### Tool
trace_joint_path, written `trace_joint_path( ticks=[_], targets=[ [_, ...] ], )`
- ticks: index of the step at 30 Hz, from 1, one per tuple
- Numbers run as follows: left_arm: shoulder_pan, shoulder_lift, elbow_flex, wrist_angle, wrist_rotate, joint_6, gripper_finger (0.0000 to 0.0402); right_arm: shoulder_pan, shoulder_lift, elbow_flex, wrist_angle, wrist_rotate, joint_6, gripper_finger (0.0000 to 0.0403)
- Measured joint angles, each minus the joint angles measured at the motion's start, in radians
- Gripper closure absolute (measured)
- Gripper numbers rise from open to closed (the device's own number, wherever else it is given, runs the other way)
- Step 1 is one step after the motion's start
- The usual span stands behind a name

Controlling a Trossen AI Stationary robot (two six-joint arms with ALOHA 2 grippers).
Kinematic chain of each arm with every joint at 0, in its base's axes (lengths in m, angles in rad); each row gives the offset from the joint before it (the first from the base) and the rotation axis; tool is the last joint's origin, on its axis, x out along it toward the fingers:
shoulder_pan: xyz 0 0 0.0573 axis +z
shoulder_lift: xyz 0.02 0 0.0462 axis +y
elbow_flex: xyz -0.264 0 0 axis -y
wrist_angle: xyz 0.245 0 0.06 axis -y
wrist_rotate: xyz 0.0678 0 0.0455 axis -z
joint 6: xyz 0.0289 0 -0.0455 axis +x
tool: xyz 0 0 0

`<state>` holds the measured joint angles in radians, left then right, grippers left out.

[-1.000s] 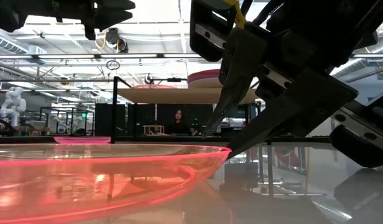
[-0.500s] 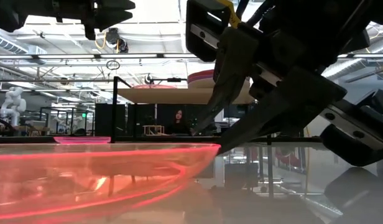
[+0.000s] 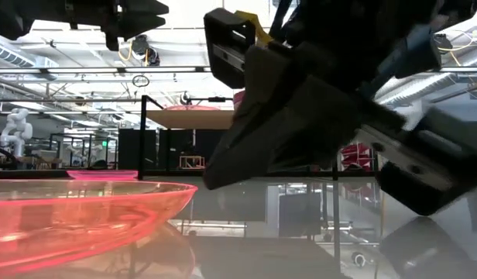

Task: Place and stack plates onto a shelf
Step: Stack the orange transparent plate on top of the pink transparent plate on the shelf

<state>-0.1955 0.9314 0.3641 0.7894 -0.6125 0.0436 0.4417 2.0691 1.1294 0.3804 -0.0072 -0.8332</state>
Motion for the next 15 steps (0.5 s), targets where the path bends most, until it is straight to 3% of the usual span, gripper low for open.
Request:
trace_joint_path(
  ticks=[9,15],
  targets=[
    [0.000,0.000,0.000,-0.003,0.000,-0.001,0.0245,-0.012,-0.091,-0.005,-0.046,0.118,0.033,0.0400],
    [0.000,0.000,0.000,-0.001,0.000,-0.002,0.0245,-0.010,-0.124,-0.004,-0.079,0.115,0.056,0.0354]
  ],
)
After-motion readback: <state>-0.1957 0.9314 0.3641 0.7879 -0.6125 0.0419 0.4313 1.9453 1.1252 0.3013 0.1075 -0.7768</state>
